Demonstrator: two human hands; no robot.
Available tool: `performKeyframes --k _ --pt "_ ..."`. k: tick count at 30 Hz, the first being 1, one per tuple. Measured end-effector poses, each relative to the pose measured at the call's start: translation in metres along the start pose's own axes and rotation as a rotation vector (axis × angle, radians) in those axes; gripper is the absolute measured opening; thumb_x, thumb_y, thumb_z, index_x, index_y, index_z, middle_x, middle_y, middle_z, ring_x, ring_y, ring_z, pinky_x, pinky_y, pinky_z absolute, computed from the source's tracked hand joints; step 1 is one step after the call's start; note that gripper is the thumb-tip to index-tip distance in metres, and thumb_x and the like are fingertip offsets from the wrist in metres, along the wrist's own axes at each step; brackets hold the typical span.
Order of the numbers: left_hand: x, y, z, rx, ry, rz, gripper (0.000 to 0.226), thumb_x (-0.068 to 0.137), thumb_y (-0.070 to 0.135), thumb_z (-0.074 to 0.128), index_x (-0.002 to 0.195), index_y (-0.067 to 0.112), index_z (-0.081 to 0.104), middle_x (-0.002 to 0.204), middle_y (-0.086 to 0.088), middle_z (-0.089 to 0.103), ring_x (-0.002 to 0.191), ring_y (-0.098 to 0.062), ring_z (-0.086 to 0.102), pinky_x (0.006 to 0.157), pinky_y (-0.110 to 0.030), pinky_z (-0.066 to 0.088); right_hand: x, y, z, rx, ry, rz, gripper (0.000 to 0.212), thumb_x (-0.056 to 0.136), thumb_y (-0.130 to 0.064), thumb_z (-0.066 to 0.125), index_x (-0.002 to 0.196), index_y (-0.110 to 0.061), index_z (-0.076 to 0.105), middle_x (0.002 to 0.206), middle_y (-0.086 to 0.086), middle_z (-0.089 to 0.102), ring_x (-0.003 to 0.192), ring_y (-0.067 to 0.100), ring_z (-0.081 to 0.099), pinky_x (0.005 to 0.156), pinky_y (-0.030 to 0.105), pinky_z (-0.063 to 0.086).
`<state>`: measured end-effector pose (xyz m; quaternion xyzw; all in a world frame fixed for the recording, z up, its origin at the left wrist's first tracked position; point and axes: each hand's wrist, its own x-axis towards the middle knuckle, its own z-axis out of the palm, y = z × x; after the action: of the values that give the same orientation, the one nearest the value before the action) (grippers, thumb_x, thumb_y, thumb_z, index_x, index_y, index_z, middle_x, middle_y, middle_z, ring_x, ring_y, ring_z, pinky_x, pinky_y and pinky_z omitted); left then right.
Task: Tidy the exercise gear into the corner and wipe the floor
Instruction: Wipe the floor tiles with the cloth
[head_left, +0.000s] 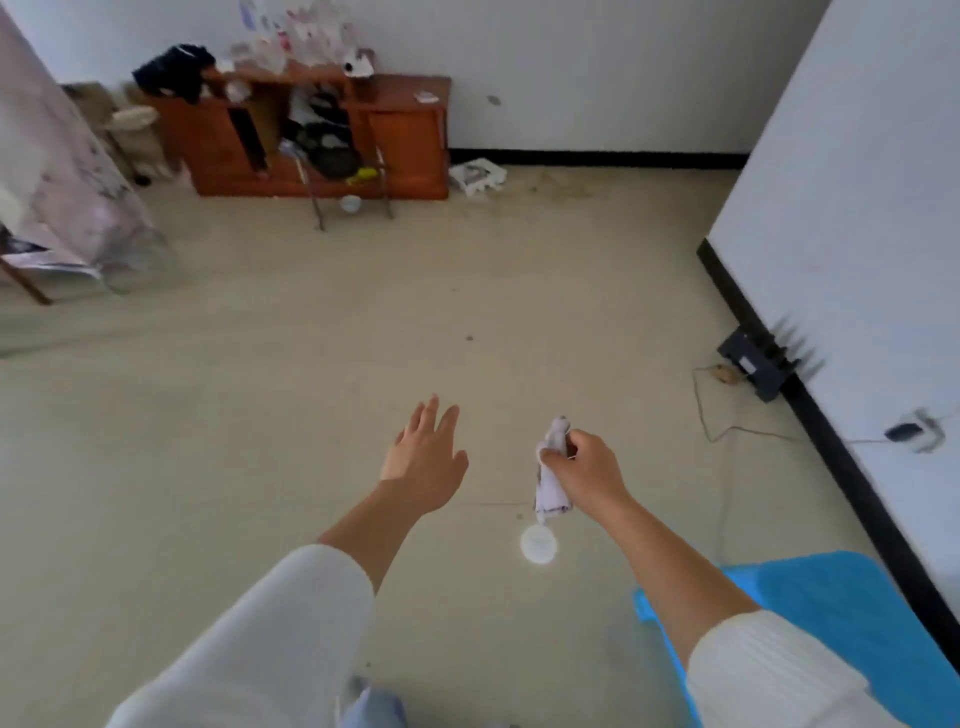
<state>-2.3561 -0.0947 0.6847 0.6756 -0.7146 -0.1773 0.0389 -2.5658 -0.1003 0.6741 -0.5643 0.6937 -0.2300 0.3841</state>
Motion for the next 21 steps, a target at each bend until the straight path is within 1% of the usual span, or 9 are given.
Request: performKeyframes --k 2,4,10,13,15,17,19,21 --pt "-0.019 -0.048 -0.028 -0.013 0.06 -0.086 0.061 0.098 0.034 0.04 0.151 0.019 0.014 0.161 -0.006 -0.002 0.148 -0.025 0.001 0.114 -0.042 0.022 0.003 -0.051 0.03 -0.028 -0.064 -0.087 0.021 0.085 -0.023 0.061 0.079 -0.004 0.057 0.077 0.01 0.065 0.073 0.027 0.06 0.063 0.032 0.043" --pt "-0.039 -0.098 -0.054 -0.028 0.121 -0.161 0.06 0.098 0.034 0.041 0.15 0.018 0.017 0.161 -0.006 -0.001 0.148 -0.025 0.001 0.114 -0.043 0.023 0.004 -0.103 0.065 -0.047 -0.118 -0.183 0.02 0.085 -0.024 0.06 0.08 -0.004 0.059 0.077 0.008 0.066 0.074 0.026 0.062 0.063 0.033 0.046" --pt "-0.104 -0.26 -0.132 -0.067 0.289 -0.357 0.06 0.098 0.033 0.041 0.151 0.018 0.017 0.161 -0.005 -0.003 0.148 -0.024 -0.001 0.116 -0.039 0.018 -0.016 -0.26 0.198 -0.089 -0.271 -0.421 0.023 0.09 -0.026 0.058 0.074 -0.009 0.055 0.071 0.003 0.06 0.068 0.02 0.055 0.062 0.03 0.041" --pt "-0.143 -0.344 -0.163 -0.08 0.323 -0.441 0.061 0.099 0.034 0.04 0.152 0.018 0.014 0.161 -0.005 -0.005 0.148 -0.023 -0.002 0.117 -0.038 0.016 -0.04 -0.329 0.282 -0.081 -0.34 -0.47 0.024 0.088 -0.025 0.059 0.077 -0.004 0.058 0.074 0.008 0.064 0.071 0.023 0.058 0.062 0.031 0.043" --pt "-0.17 -0.399 -0.179 -0.075 0.337 -0.489 0.061 0.098 0.034 0.04 0.152 0.018 0.015 0.161 -0.006 -0.004 0.148 -0.024 -0.001 0.117 -0.038 0.017 -0.06 -0.368 0.339 -0.093 -0.391 -0.502 0.024 0.086 -0.024 0.06 0.076 -0.003 0.058 0.073 0.01 0.064 0.069 0.024 0.058 0.063 0.031 0.044" --pt "-0.199 -0.453 -0.195 -0.067 0.36 -0.548 0.061 0.098 0.035 0.041 0.151 0.018 0.017 0.161 -0.007 -0.002 0.148 -0.024 0.0 0.117 -0.038 0.017 -0.081 -0.407 0.393 -0.104 -0.442 -0.54 0.023 0.085 -0.023 0.061 0.068 -0.009 0.053 0.067 0.005 0.058 0.066 0.021 0.054 0.06 0.03 0.041" --pt "-0.228 -0.504 -0.212 -0.07 0.386 -0.618 0.061 0.097 0.034 0.042 0.151 0.018 0.018 0.161 -0.007 -0.002 0.148 -0.025 0.0 0.117 -0.039 0.017 -0.101 -0.446 0.443 -0.121 -0.492 -0.582 0.027 0.085 -0.022 0.06 0.062 -0.014 0.047 0.063 0.0 0.053 0.064 0.02 0.05 0.058 0.029 0.038" --pt "-0.255 -0.551 -0.229 -0.078 0.412 -0.686 0.061 0.097 0.035 0.042 0.151 0.019 0.019 0.161 -0.008 -0.002 0.148 -0.026 0.0 0.118 -0.04 0.017 -0.12 -0.485 0.49 -0.148 -0.549 -0.624 0.026 0.085 -0.022 0.06 0.064 -0.014 0.048 0.063 -0.001 0.053 0.064 0.019 0.05 0.058 0.029 0.037"
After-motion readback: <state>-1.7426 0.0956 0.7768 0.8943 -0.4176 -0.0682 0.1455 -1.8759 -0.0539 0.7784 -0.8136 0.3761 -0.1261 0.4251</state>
